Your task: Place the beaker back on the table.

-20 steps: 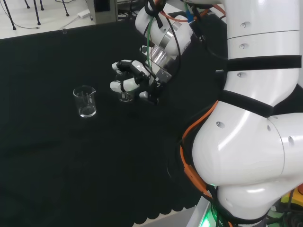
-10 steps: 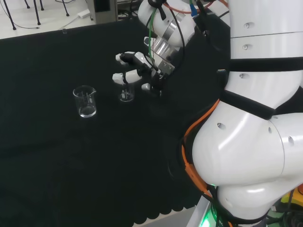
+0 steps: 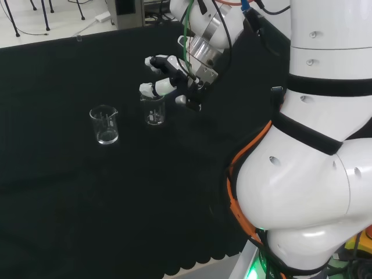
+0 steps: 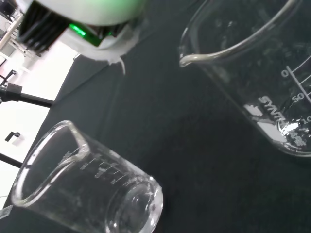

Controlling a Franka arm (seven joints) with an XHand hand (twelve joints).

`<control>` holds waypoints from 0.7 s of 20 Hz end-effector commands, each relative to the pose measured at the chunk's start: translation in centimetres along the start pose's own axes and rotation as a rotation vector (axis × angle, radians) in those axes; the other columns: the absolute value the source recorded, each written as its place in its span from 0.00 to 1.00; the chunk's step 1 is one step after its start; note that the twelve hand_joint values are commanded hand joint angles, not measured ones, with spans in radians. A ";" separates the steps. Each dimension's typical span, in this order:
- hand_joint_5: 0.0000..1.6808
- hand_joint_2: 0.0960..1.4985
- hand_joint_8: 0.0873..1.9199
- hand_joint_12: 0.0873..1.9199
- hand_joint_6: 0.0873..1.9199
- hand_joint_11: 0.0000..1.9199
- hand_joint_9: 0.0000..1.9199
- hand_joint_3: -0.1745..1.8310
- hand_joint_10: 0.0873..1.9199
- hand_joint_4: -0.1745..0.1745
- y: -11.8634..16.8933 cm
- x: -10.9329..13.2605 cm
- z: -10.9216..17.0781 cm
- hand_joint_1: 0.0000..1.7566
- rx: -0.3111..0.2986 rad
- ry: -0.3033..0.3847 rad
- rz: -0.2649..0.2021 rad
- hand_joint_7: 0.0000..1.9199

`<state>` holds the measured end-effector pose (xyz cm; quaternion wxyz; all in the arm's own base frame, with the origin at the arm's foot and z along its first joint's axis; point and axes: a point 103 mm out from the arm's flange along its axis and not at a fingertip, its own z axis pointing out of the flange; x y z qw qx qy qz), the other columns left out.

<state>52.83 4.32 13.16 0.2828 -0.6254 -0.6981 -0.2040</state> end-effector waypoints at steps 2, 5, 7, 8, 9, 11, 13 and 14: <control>0.22 0.30 0.29 0.61 0.04 0.00 0.18 0.38 0.34 0.41 -3.7 -0.8 -5.4 0.52 -0.028 -0.012 0.044 0.16; 0.22 0.30 0.29 0.61 0.04 0.00 0.18 0.38 0.34 0.41 -4.9 -1.0 -6.9 0.52 -0.036 -0.032 0.051 0.16; 0.22 0.30 0.29 0.61 0.04 0.00 0.18 0.38 0.34 0.41 -5.5 -0.9 -7.6 0.52 -0.041 -0.041 0.055 0.16; 0.22 0.30 0.29 0.61 0.04 0.00 0.18 0.38 0.34 0.41 -5.8 -0.7 -7.8 0.52 -0.043 -0.046 0.057 0.16; 0.22 0.30 0.29 0.61 0.03 0.00 0.18 0.38 0.34 0.41 -6.1 -0.5 -7.9 0.52 -0.042 -0.043 0.057 0.16; 0.22 0.30 0.30 0.61 0.03 0.00 0.18 0.38 0.34 0.41 -6.5 -0.2 -8.0 0.52 -0.043 -0.047 0.057 0.16; 0.23 0.30 0.30 0.62 0.03 0.00 0.18 0.39 0.34 0.41 -7.0 -0.1 -7.9 0.52 -0.042 -0.050 0.061 0.16; 0.23 0.30 0.30 0.62 0.03 0.00 0.18 0.39 0.34 0.41 -7.2 -0.1 -8.0 0.52 -0.042 -0.053 0.063 0.16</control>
